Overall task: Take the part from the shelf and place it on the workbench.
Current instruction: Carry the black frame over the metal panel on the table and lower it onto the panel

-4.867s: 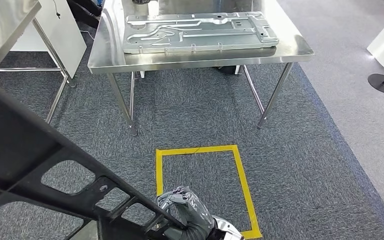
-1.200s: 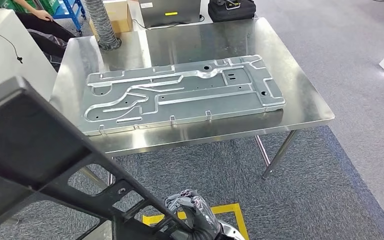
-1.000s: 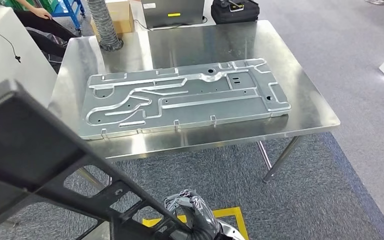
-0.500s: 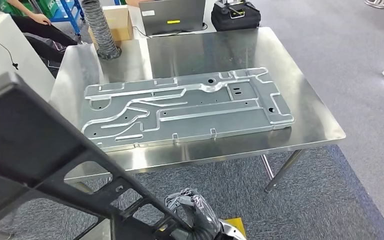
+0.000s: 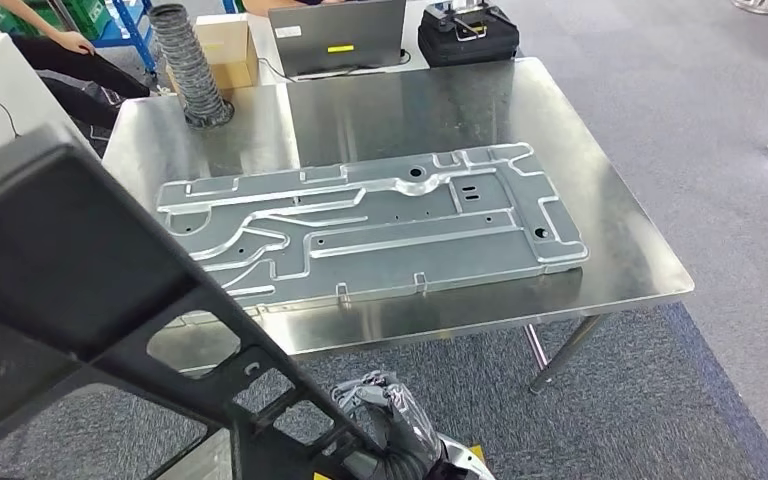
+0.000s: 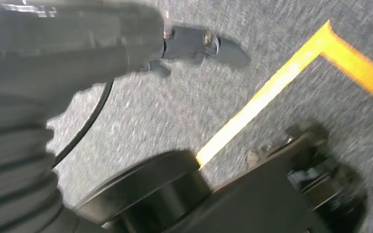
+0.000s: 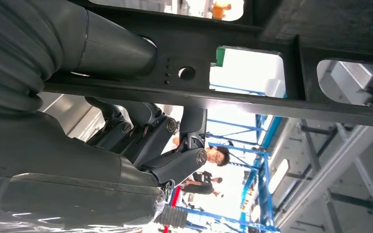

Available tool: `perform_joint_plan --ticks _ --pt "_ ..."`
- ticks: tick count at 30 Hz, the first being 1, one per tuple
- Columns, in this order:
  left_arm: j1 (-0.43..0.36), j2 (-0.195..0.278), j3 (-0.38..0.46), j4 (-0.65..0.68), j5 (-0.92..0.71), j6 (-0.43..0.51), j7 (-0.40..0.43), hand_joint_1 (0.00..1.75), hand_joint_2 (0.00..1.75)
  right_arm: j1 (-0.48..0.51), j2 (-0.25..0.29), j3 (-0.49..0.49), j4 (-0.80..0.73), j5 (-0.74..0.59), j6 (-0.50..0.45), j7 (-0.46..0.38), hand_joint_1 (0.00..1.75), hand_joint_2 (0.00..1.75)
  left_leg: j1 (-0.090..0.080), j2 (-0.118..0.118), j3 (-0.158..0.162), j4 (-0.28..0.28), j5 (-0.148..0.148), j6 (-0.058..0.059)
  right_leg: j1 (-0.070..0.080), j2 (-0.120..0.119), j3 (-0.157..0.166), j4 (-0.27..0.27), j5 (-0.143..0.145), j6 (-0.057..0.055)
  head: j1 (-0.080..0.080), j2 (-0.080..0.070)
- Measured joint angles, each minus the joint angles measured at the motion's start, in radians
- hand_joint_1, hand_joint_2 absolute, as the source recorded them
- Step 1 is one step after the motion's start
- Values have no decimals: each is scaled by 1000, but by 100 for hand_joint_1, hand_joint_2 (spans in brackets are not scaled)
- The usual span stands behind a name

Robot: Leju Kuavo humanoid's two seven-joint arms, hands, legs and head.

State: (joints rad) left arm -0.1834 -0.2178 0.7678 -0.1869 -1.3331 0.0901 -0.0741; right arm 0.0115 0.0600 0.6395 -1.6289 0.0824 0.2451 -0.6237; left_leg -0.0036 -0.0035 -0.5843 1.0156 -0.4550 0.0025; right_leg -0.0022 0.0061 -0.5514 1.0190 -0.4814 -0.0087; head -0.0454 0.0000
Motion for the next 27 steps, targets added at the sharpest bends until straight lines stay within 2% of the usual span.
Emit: perform_joint_plan --ticks 2,3,4,6,7,8,9,11,12,13,16,18,19,21,22,23,24,25,26,27 --pt "3 0 0 0 2 1 -5 0 175 2 0 -3 -7 9 -6 1 169 175 6 1 10 -14 19 8 0 -1 3 7 -10 12 0 0" --pt "3 -1 0 0 3 2 -7 0 175 3 0 -4 -11 14 -9 2 169 175 9 1 16 -21 22 12 0 -1 -7 31 -25 17 0 0" --pt "2 -1 0 0 3 1 -9 0 175 5 -1 -6 -15 18 -11 2 169 175 12 2 20 -27 24 15 -2 -1 -30 77 -50 22 0 0" --pt "2 -2 0 0 3 -1 -10 0 175 10 -2 -10 -18 29 -24 1 169 175 12 2 22 -28 20 20 -6 -1 -103 209 -107 30 0 0" --pt "3 -2 0 0 3 -2 -10 0 175 13 -4 -14 -21 38 -35 1 169 175 12 2 22 -28 18 20 -8 -1 -134 258 -118 33 0 0" --pt "4 -2 0 0 3 -4 -10 0 175 16 -5 -20 -25 48 -48 1 169 175 12 1 23 -27 16 20 -11 -1 -149 275 -110 36 0 0" --pt "4 -2 0 0 2 -5 -10 0 175 18 -7 -28 -32 56 -60 1 169 175 12 1 26 -26 13 18 -13 -2 -142 250 -83 38 0 0" --pt "4 -3 0 0 1 -8 -12 0 175 14 -12 -54 -52 68 -85 4 169 175 13 -1 32 -22 6 13 -18 -4 -87 119 -8 39 0 0" --pt "3 -3 -1 0 1 -9 -14 0 175 9 -15 -75 -63 71 -96 8 169 175 11 -2 34 -18 2 8 -17 -4 -60 58 18 36 0 0" --pt "3 -4 -1 0 1 -10 -17 0 175 4 -19 -99 -75 72 -106 13 169 175 10 -3 34 -15 -2 3 -16 -4 -44 19 31 32 0 0" --pt "3 -4 -1 0 2 -10 -24 0 175 -8 -42 -181 -103 62 -127 20 169 175 9 -3 34 -13 -8 -12 -11 -1 -38 1 32 16 0 0" --pt "4 -4 -1 0 3 -10 -28 0 175 -15 -59 -230 -114 49 -131 19 169 175 12 -2 24 14 -28 -22 -13 -2 -33 -6 34 4 0 0" --pt "5 -4 -1 0 3 -10 -28 0 175 -18 -66 -248 -117 45 -130 19 169 175 14 -2 6 56 -52 -26 -14 -2 -30 -9 35 -1 0 0" --pt "6 -4 -1 0 6 -10 -30 0 175 -21 -74 -273 -119 39 -133 18 169 175 16 -2 -58 187 -113 -32 -13 -3 -27 -10 32 -7 0 0" --pt "6 -3 0 0 7 -9 -32 0 175 -22 -80 -284 -119 36 -137 17 169 175 16 -1 -89 246 -132 -33 -12 -4 -26 -10 31 -8 0 0" --pt "7 -3 0 0 10 -9 -33 0 175 -22 -87 -296 -119 29 -141 17 169 175 16 -1 -107 274 -131 -34 -12 -4 -25 -9 29 -9 0 0" --pt "7 -3 0 0 12 -8 -35 0 175 -24 -97 -312 -119 19 -145 17 169 175 16 -1 -105 263 -110 -32 -11 -3 -22 -9 27 -8 0 0" --pt "8 -2 0 0 13 -7 -37 0 175 -27 -107 -329 -119 5 -148 18 169 175 16 -1 -86 216 -73 -29 -11 -3 -17 -9 24 -6 0 0" --pt "11 -1 0 0 16 -6 -38 0 175 -32 -119 -349 -119 -9 -148 19 169 175 16 -1 -56 146 -33 -24 -11 -2 -13 -9 21 -4 0 0" --pt "13 0 0 0 20 -5 -41 0 175 -37 -132 -370 -118 -22 -148 20 169 175 13 -1 -26 80 -5 -18 -9 -1 -10 -8 18 0 0 0"
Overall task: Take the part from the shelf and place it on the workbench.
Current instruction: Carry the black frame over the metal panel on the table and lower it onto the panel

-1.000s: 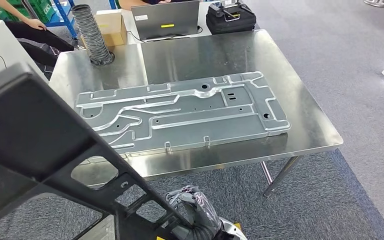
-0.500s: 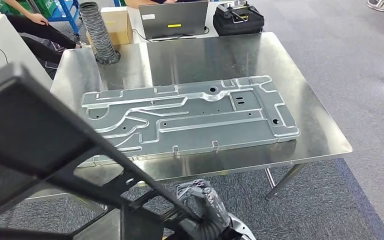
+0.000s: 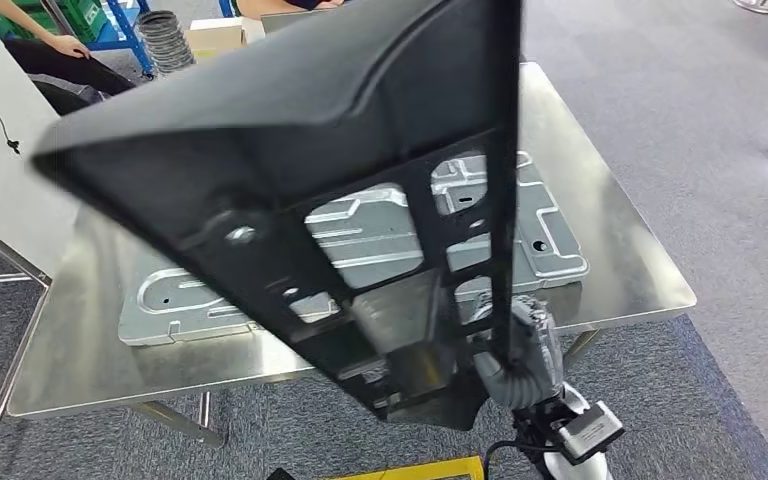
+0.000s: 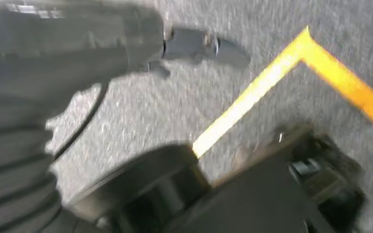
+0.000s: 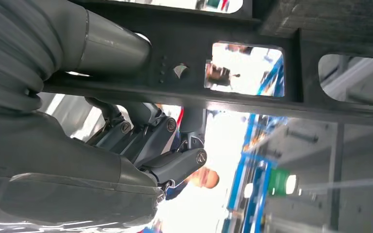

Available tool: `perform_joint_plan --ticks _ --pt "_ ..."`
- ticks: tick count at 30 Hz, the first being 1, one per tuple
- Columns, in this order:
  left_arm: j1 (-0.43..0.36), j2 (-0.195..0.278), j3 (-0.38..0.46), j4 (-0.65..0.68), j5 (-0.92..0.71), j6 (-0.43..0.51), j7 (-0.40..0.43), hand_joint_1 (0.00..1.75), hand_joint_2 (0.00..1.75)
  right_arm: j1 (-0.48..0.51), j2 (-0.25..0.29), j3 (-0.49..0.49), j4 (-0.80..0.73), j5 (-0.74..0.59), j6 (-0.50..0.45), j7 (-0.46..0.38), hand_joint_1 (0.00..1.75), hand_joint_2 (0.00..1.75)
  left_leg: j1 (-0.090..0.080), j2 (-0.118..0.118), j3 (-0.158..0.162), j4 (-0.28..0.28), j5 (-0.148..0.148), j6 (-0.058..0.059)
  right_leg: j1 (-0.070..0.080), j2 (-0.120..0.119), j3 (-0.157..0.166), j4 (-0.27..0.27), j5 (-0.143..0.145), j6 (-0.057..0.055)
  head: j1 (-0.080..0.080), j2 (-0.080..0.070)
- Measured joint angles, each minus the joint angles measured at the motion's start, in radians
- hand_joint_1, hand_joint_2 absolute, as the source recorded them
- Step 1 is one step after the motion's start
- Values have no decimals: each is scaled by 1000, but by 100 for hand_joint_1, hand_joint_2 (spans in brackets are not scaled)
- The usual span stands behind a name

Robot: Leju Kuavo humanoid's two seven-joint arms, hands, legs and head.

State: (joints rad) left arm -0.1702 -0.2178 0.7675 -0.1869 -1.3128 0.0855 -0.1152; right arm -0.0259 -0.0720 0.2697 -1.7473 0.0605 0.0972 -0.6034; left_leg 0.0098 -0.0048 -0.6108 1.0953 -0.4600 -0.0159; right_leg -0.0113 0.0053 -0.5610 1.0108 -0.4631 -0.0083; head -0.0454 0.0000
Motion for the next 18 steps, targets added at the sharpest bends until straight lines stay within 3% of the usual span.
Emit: perform_joint_plan --ticks 2,6,8,10,11,12,13,15,16,18 --pt "5 1 0 0 9 3 -7 0 175 -15 -29 -44 6 -17 2 0 169 175 -5 -1 31 -73 18 11 2 1 0 1 -3 11 0 0" --pt "14 2 3 0 22 9 -21 0 175 -66 -91 -132 50 -13 -5 11 169 175 -5 -2 37 -92 19 35 -2 -1 -7 15 -14 37 0 0" --pt "15 2 4 0 26 10 -27 0 175 -100 -130 -175 97 2 -16 21 169 175 -4 -1 41 -99 22 45 -4 -1 -49 105 -62 45 0 0" --pt "18 2 5 0 28 9 -29 0 175 -134 -176 -219 163 30 -31 27 169 175 -6 -1 40 -98 21 51 -5 -2 -120 238 -115 52 0 0" --pt "19 2 5 0 28 9 -29 0 175 -152 -201 -241 202 49 -40 29 169 175 -8 -2 41 -98 20 53 -5 -2 -142 276 -119 55 0 0" --pt "21 2 5 0 29 8 -29 0 175 -174 -227 -262 245 67 -47 30 169 175 -8 -3 42 -97 19 53 -6 -2 -146 273 -102 56 0 0" --pt "21 2 6 0 29 7 -29 0 175 -199 -252 -281 289 83 -51 28 169 175 -9 -4 43 -95 17 53 -6 -2 -130 229 -67 55 0 0" --pt "21 2 6 0 29 5 -29 0 175 -250 -295 -310 365 102 -55 22 169 175 -11 -4 45 -90 12 49 -4 -2 -72 92 4 50 0 0" --pt "21 2 6 0 29 4 -29 0 175 -271 -311 -320 396 107 -55 19 169 175 -13 -4 43 -87 9 46 -2 -2 -50 40 23 45 0 0" --pt "20 2 6 0 32 4 -29 0 175 -301 -332 -330 444 125 -68 17 169 175 -17 -4 39 -84 6 39 3 -1 -38 5 25 35 0 0"
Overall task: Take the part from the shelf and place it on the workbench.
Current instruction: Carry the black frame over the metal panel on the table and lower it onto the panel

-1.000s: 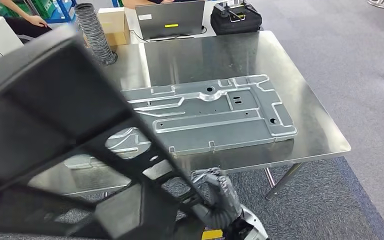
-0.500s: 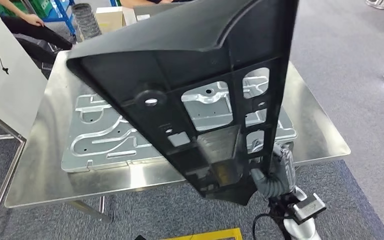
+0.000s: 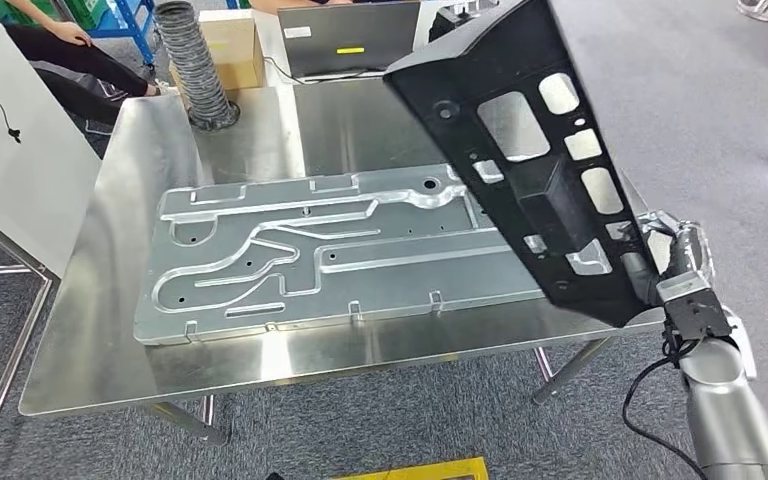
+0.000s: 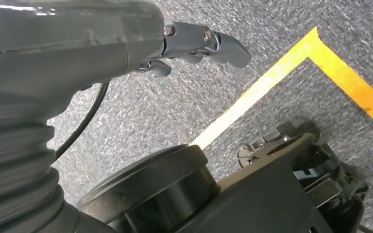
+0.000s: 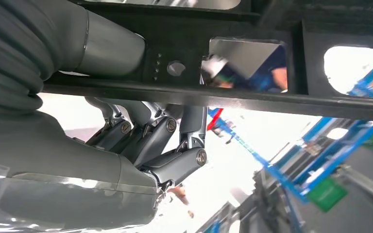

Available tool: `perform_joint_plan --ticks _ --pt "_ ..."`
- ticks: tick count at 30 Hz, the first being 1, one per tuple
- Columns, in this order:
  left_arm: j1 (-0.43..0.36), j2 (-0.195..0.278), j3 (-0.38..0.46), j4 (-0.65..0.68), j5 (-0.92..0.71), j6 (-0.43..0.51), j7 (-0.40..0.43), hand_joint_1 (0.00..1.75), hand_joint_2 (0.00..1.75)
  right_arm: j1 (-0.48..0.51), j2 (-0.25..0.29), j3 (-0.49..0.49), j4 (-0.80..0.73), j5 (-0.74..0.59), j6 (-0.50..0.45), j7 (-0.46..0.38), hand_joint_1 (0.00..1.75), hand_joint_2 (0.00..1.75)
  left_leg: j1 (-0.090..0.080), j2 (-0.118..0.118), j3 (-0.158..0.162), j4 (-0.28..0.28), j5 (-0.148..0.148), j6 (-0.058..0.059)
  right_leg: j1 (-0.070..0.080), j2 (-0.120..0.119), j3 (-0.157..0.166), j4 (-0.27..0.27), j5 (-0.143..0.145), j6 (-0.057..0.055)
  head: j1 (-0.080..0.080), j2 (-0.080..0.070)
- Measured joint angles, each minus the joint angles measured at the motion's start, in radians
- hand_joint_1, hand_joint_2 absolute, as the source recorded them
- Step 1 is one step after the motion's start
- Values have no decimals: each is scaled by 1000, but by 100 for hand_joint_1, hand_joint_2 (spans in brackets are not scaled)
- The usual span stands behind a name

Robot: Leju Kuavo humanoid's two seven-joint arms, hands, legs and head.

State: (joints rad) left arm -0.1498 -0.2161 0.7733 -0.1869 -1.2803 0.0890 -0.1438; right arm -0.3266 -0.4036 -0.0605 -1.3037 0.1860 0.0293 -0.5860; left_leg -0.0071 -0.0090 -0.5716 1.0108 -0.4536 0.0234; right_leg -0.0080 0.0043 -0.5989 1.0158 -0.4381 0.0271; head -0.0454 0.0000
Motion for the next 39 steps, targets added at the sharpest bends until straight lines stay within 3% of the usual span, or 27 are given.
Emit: perform_joint_plan --ticks 3,5,7,8,9,10,12,13,14,17,19,22,23,24,25,27,29,31,34,35,37,39 --pt "-1 1 0 0 10 1 0 0 175 -81 -32 10 103 85 -55 2 169 175 -1 1 -7 17 -15 -13 -9 1 -2 -4 1 -14 0 0" --pt "-3 1 0 0 15 2 -1 0 175 -193 -65 36 226 162 -104 -5 169 175 1 2 -48 104 -62 -24 -14 1 -1 -5 2 -22 0 0" --pt "-6 1 1 0 18 3 -3 0 175 -321 -98 77 368 241 -154 -12 169 175 5 3 -118 241 -116 -29 -14 0 -1 -4 1 -25 0 0" --pt "-9 1 1 0 20 2 -4 0 175 -377 -112 100 434 282 -178 -10 169 175 7 3 -143 286 -124 -29 -14 -1 0 -4 0 -25 0 0" --pt "-11 1 1 0 21 2 -4 0 175 -426 -124 125 491 325 -202 -5 169 175 8 3 -152 294 -112 -29 -14 -3 3 -3 -2 -24 0 0" --pt "-12 1 1 0 21 2 -4 0 175 -468 -134 152 542 368 -224 4 169 175 8 3 -141 262 -81 -27 -13 -4 6 -3 -4 -23 0 0" --pt "-11 2 1 0 22 1 -4 0 175 -538 -151 211 627 455 -269 27 169 175 7 3 -84 128 -3 -18 -12 -5 15 -3 -11 -18 0 0" --pt "-9 2 1 0 22 0 -4 0 175 -571 -157 240 664 496 -289 40 169 175 5 2 -58 69 22 -14 -11 -5 17 -2 -13 -14 0 0" --pt "-8 2 1 0 22 0 -5 0 175 -600 -161 271 696 539 -308 56 169 175 4 3 -42 32 30 -10 -9 -5 15 -1 -14 -9 0 0" --pt "-6 2 1 0 25 -1 -7 0 175 -680 -168 368 773 686 -353 117 169 175 2 2 -37 7 26 0 -11 -6 8 -2 -13 7 0 0" --pt "-7 1 1 0 27 -1 -8 0 175 -732 -168 442 813 776 -370 155 169 175 5 2 -32 -4 30 11 -14 -6 -8 30 -34 15 0 0" --pt "-8 0 2 0 29 -1 -10 0 175 -796 -157 528 855 828 -369 183 169 175 5 2 -28 -8 31 20 -15 -5 -99 209 -109 22 0 0" --pt "-8 0 2 0 29 -1 -10 0 175 -810 -152 547 865 834 -367 188 169 175 5 2 -27 -7 29 21 -16 -5 -129 261 -120 24 0 0" --pt "-7 0 2 0 29 -1 -10 0 175 -820 -148 565 874 838 -366 192 169 175 6 1 -26 -5 27 21 -16 -5 -145 279 -112 25 0 0" --pt "-7 -1 2 0 29 -1 -10 0 175 -827 -144 577 880 840 -367 194 169 175 6 0 -24 -3 24 20 -17 -5 -141 259 -87 26 0 0" --pt "-6 -1 2 0 29 -1 -10 0 175 -839 -140 593 889 841 -368 192 169 175 7 -5 -20 5 15 15 -18 -6 -90 134 -11 24 0 0" --pt "-5 -2 2 0 29 -1 -8 0 175 -856 -131 607 895 843 -367 172 169 175 4 -8 -24 13 8 7 -14 -6 -49 35 25 18 0 0" --pt "-5 -3 2 0 26 -2 -5 0 175 -874 -111 623 897 846 -355 139 169 175 1 -7 -29 14 7 -2 -9 -1 -45 15 23 8 0 0" --pt "-7 -3 0 0 19 -5 0 0 175 -904 -56 661 875 856 -295 112 169 175 1 -1 -34 35 -13 -19 -16 5 -41 7 25 -12 0 0" --pt "-9 -4 -1 0 17 -5 0 0 175 -916 -35 678 863 860 -274 116 169 175 2 0 -50 72 -35 -24 -18 7 -38 4 26 -18 0 0" --pt "-12 -5 -1 0 15 -5 0 0 175 -936 2 714 841 865 -248 129 169 175 6 1 -110 198 -93 -32 -16 9 -35 3 24 -26 0 0" --pt "-16 -5 -2 0 15 -5 0 0 175 -943 28 745 827 863 -240 137 169 175 9 1 -162 295 -114 -35 -13 8 -30 4 22 -29 0 0"
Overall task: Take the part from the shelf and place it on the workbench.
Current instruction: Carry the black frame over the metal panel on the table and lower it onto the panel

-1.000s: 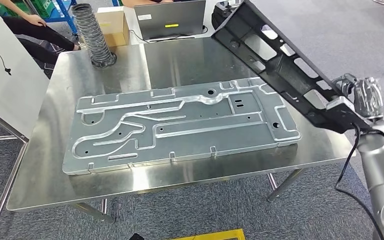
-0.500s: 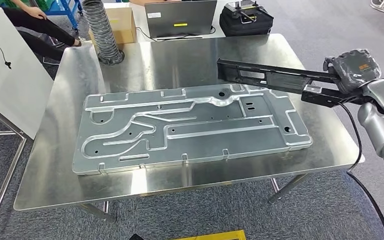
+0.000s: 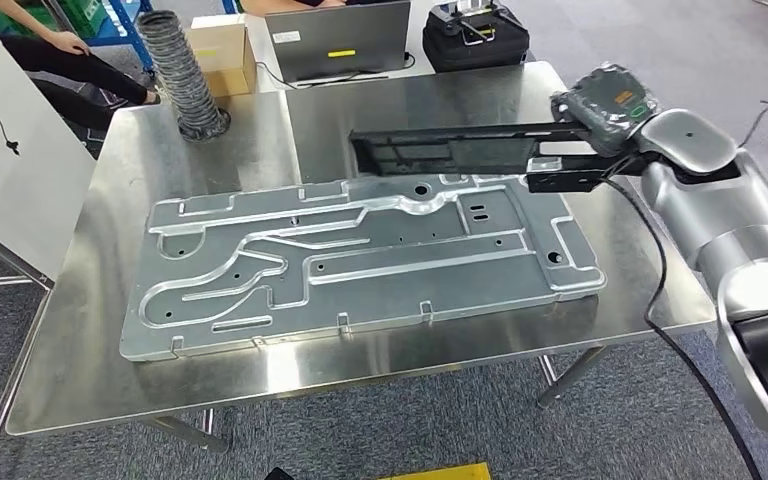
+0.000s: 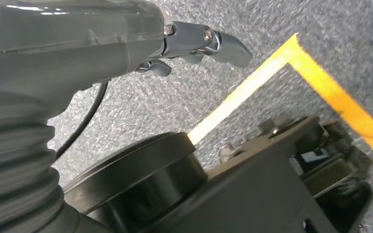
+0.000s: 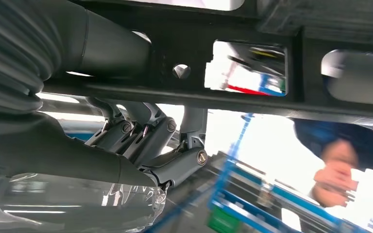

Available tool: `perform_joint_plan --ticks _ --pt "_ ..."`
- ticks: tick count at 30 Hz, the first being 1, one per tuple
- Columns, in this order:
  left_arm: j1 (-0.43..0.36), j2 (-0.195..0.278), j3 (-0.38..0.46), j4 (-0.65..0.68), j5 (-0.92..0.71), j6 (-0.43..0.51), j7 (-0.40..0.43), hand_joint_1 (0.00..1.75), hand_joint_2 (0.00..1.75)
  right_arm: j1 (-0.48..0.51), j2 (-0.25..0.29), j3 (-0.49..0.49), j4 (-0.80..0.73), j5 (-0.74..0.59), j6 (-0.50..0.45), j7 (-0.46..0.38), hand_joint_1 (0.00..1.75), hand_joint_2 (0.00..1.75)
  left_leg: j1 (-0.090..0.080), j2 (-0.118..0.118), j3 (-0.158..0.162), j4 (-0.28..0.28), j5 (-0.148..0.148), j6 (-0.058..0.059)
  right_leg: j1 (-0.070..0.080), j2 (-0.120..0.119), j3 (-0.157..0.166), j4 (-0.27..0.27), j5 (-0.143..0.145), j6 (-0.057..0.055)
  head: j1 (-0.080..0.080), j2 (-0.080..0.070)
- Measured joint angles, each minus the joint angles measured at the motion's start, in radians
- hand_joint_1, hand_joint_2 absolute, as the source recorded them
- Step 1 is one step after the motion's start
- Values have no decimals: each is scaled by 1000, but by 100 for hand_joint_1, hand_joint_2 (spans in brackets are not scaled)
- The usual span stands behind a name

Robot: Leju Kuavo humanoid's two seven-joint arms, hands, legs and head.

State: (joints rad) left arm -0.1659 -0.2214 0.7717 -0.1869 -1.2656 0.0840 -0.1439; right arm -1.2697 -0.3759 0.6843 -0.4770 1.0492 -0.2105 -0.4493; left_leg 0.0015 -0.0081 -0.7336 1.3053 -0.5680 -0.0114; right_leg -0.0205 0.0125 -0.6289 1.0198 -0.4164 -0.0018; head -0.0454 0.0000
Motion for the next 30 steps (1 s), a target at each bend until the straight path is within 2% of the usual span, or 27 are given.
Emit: perform_joint_plan --ticks 1,2,4,5,7,9,10,12,14,15,16,17,18,20,21,23,25,26,27,29,30 --pt "-2 0 0 0 0 1 -1 0 175 -2 9 13 -5 -2 1 0 169 175 0 0 -3 -2 16 0 1 -2 3 0 -2 0 0 0" --pt "-2 0 -1 0 0 2 -1 0 175 -3 18 25 -10 -4 1 -1 169 175 0 0 12 -42 49 2 2 -5 6 1 -3 0 0 0" --pt "1 0 -2 0 -1 5 -7 0 175 -8 39 53 -15 -6 -3 -1 169 175 -1 0 72 -176 121 9 5 -7 12 2 -7 4 0 0" --pt "2 -1 -3 0 -1 7 -11 0 175 -9 51 68 -16 -6 -7 3 169 175 -1 0 98 -231 140 12 7 -7 12 3 -8 7 0 0" --pt "3 -3 -5 0 -1 13 -17 0 175 -6 73 94 -15 -8 -20 16 169 175 -4 0 119 -278 144 18 10 -5 9 2 -7 16 0 0" --pt "2 -6 -7 0 -1 21 -18 0 175 3 91 115 -14 -12 -35 29 169 175 -3 2 122 -288 146 28 8 -5 8 1 -7 28 0 0" --pt "2 -8 -8 0 -2 25 -18 0 175 7 99 125 -13 -13 -40 36 169 175 -2 2 125 -293 150 35 7 -6 4 11 -15 33 0 0" --pt "1 -11 -9 0 -6 34 -14 0 175 13 112 144 -7 -15 -45 50 85 87 1 2 128 -301 156 46 4 -8 -32 91 -62 40 0 0" --pt "2 -13 -13 0 -14 53 -3 0 175 19 124 162 3 -22 -48 58 0 0 0 1 128 -302 156 50 4 -8 -96 222 -119 44 0 0" --pt "3 -14 -17 0 -20 66 4 0 175 24 130 169 7 -27 -50 58 0 0 -1 1 128 -301 156 50 4 -8 -119 266 -128 45 0 0" --pt "4 -14 -22 0 -24 80 11 0 175 28 134 176 11 -31 -51 58 0 0 -1 1 128 -300 155 50 4 -8 -126 275 -120 45 0 0" --pt "4 -14 -26 0 -28 93 17 0 131 32 138 182 14 -36 -53 56 0 0 -1 0 128 -299 154 49 4 -9 -112 241 -93 44 0 0" --pt "3 -15 -29 0 -29 104 22 0 87 34 140 187 15 -40 -56 55 0 0 -2 0 129 -296 152 47 5 -9 -83 176 -55 40 0 0" --pt "1 -16 -32 0 -23 112 22 0 0 36 144 193 17 -47 -64 54 0 0 -4 0 127 -291 148 42 9 -10 -21 45 -4 30 0 0" --pt "0 -17 -32 0 -19 111 20 0 0 38 145 196 18 -51 -68 55 0 0 -5 0 125 -289 146 38 13 -10 -5 10 5 26 0 0" --pt "-2 -17 -32 0 -13 104 18 0 0 43 149 201 20 -57 -73 56 0 0 -7 0 124 -290 145 30 17 -9 -1 -4 5 18 0 0" --pt "-3 -17 -32 0 -9 99 18 0 0 48 153 205 21 -61 -75 59 0 0 -7 1 123 -283 136 19 10 -10 4 -12 8 10 0 0" --pt "-3 -16 -32 0 -8 96 18 0 0 49 155 207 22 -62 -76 61 0 0 -7 1 114 -260 120 13 7 -10 8 -17 10 5 0 0" --pt "-3 -16 -32 0 -7 94 18 0 0 50 157 207 23 -64 -77 62 0 0 -5 1 95 -218 94 7 4 -11 11 -21 11 1 0 0" --pt "-2 -16 -32 0 -4 90 18 0 0 53 158 208 26 -71 -77 64 0 0 1 2 35 -86 33 -3 4 -12 12 -21 10 -3 0 0" --pt "-1 -16 -32 0 -2 88 17 0 0 55 158 209 27 -75 -77 64 0 0 5 2 9 -33 17 -7 4 -12 12 -21 10 -3 0 0"
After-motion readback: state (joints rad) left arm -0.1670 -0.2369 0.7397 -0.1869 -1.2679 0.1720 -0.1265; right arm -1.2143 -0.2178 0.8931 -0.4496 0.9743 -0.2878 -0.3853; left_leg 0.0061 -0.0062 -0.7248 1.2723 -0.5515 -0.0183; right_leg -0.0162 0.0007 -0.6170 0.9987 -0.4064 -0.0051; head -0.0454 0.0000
